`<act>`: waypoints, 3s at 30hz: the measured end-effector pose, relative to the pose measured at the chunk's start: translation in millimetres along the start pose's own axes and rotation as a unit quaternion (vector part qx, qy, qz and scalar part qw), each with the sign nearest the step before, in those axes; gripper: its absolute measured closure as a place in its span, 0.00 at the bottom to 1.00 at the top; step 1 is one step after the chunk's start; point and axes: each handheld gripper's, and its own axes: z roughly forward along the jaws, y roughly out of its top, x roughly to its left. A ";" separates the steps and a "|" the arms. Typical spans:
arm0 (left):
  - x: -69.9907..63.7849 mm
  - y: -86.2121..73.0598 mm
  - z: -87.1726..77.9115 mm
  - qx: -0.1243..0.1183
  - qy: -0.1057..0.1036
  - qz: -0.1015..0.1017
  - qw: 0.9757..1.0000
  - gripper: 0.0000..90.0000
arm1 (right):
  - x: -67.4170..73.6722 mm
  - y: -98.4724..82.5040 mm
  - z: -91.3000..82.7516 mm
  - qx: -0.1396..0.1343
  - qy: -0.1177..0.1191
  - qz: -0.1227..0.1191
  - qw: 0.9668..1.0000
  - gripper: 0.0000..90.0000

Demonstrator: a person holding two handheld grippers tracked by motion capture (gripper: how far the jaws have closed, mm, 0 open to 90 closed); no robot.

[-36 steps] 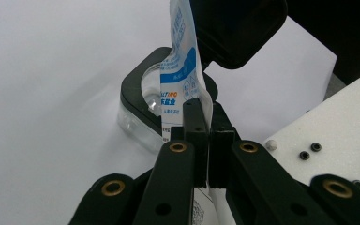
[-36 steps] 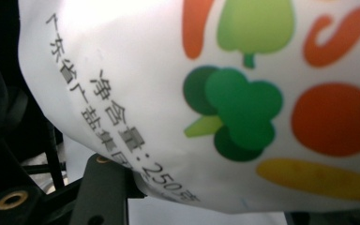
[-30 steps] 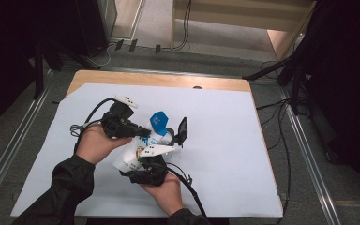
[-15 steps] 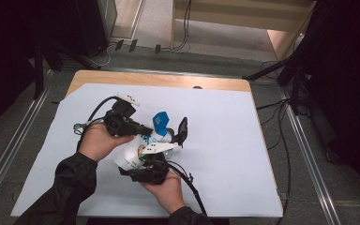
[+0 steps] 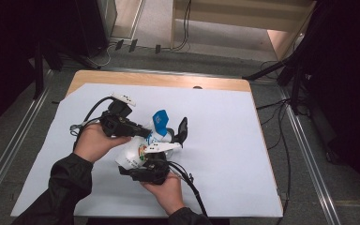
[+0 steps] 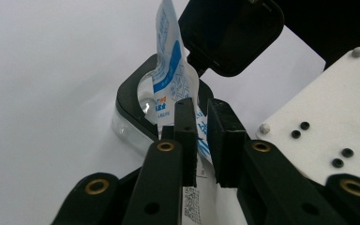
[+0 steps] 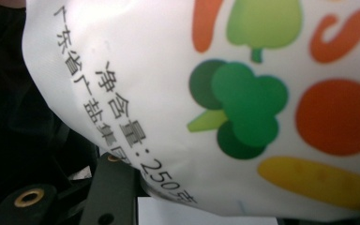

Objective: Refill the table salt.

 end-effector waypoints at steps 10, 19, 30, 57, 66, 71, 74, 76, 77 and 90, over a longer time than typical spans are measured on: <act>-3.7 1.0 2.2 0.000 0.016 -0.001 1.000 0.99 | 6.9 2.3 3.1 0.020 -0.033 -0.037 0.999 0.58; -1.3 1.2 -0.6 -0.011 0.004 -0.005 1.000 0.95 | 4.8 4.3 1.7 -0.003 -0.010 0.000 1.000 0.65; -4.7 1.7 -0.2 -0.005 0.014 -0.003 1.000 0.97 | 6.4 4.9 1.9 -0.007 0.005 0.014 1.000 0.65; -9.4 13.2 -0.1 0.009 0.027 0.000 1.000 0.98 | 8.9 12.6 0.9 -0.018 0.009 0.006 1.000 0.66; -8.4 15.6 -0.5 0.013 0.026 -0.001 1.000 0.98 | 8.5 14.7 0.4 -0.021 0.012 0.003 1.000 0.66; -7.6 14.6 -0.7 0.014 0.026 -0.001 1.000 0.98 | 8.3 14.1 2.0 -0.018 0.013 0.004 1.000 0.66; -6.5 13.6 -0.9 0.012 0.023 -0.003 1.000 0.98 | 8.5 14.2 2.0 -0.017 0.011 0.002 1.000 0.66; -6.3 13.3 -0.1 0.011 0.022 -0.006 1.000 0.98 | 8.4 14.1 2.0 -0.016 0.010 0.002 1.000 0.66; -6.4 13.2 0.0 0.011 0.022 -0.005 1.000 0.98 | 8.2 14.0 2.0 -0.014 0.010 0.002 1.000 0.66; -3.8 8.1 -1.6 -0.001 0.015 -0.019 1.000 0.98 | 7.0 17.9 0.4 0.008 0.021 -0.002 1.000 0.67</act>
